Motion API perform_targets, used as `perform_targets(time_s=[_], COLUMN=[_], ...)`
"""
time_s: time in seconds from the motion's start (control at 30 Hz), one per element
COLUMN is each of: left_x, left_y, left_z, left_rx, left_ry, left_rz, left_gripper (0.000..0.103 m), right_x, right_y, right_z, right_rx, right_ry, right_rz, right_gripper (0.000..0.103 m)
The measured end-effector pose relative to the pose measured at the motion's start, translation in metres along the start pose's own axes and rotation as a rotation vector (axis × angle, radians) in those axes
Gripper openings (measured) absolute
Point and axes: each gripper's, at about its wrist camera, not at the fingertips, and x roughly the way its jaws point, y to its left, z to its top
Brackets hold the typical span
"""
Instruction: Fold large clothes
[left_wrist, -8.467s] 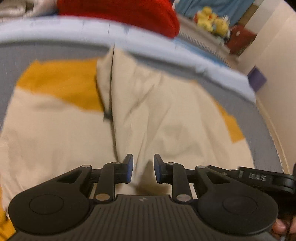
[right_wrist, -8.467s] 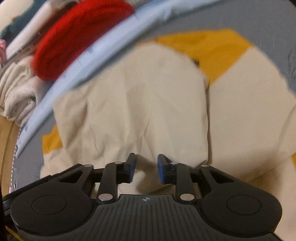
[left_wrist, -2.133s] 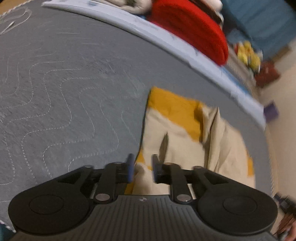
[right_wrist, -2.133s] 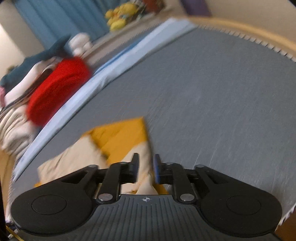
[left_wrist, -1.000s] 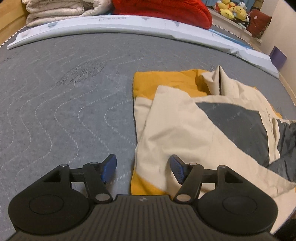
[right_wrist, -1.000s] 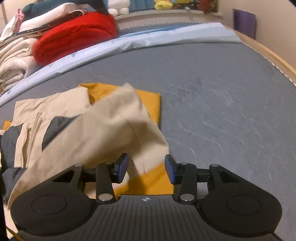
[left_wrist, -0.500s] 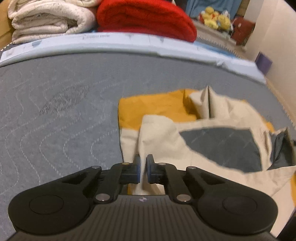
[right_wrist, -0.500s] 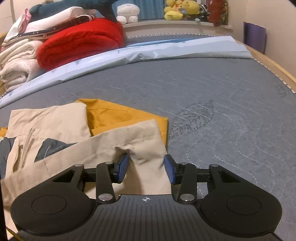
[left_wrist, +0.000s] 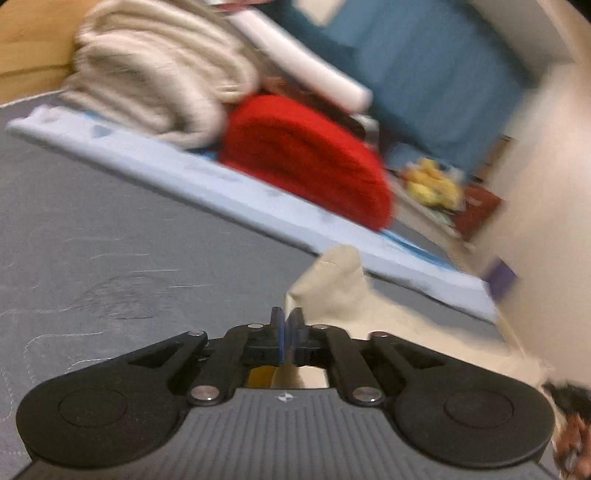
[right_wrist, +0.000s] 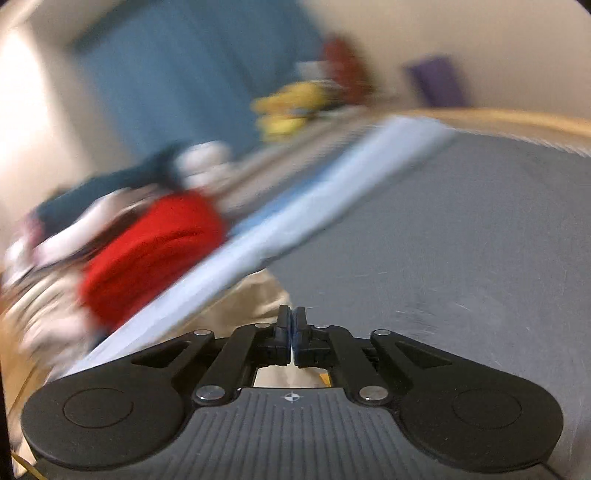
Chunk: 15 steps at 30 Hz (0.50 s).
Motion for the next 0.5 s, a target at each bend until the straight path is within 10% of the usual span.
perform_targets(time_s=[0.1,0.3,0.5], left_x=[0.023,0.044,0.065], left_y=[0.005,0.015,0.019], left_z=[-0.005,-0.027,-0.044], left_rx=[0.002,0.012,-0.012], left_ry=[0.093,0.281,0.347], left_rz=[0.072,0.083,0.048], left_gripper=[0.017,0.052,0.052], right_x=[0.029,0.049,0.044], right_y=[-0.013,-0.009,-0.012], right_z=[-0.012,-0.038,-0.058], right_rx=[0.071,-0.127,-0.250], right_ry=[0.121,0.343,0.477], right_rz=[-0.087,-0.169,-0.129], right_gripper=[0.031,0.036,0.037])
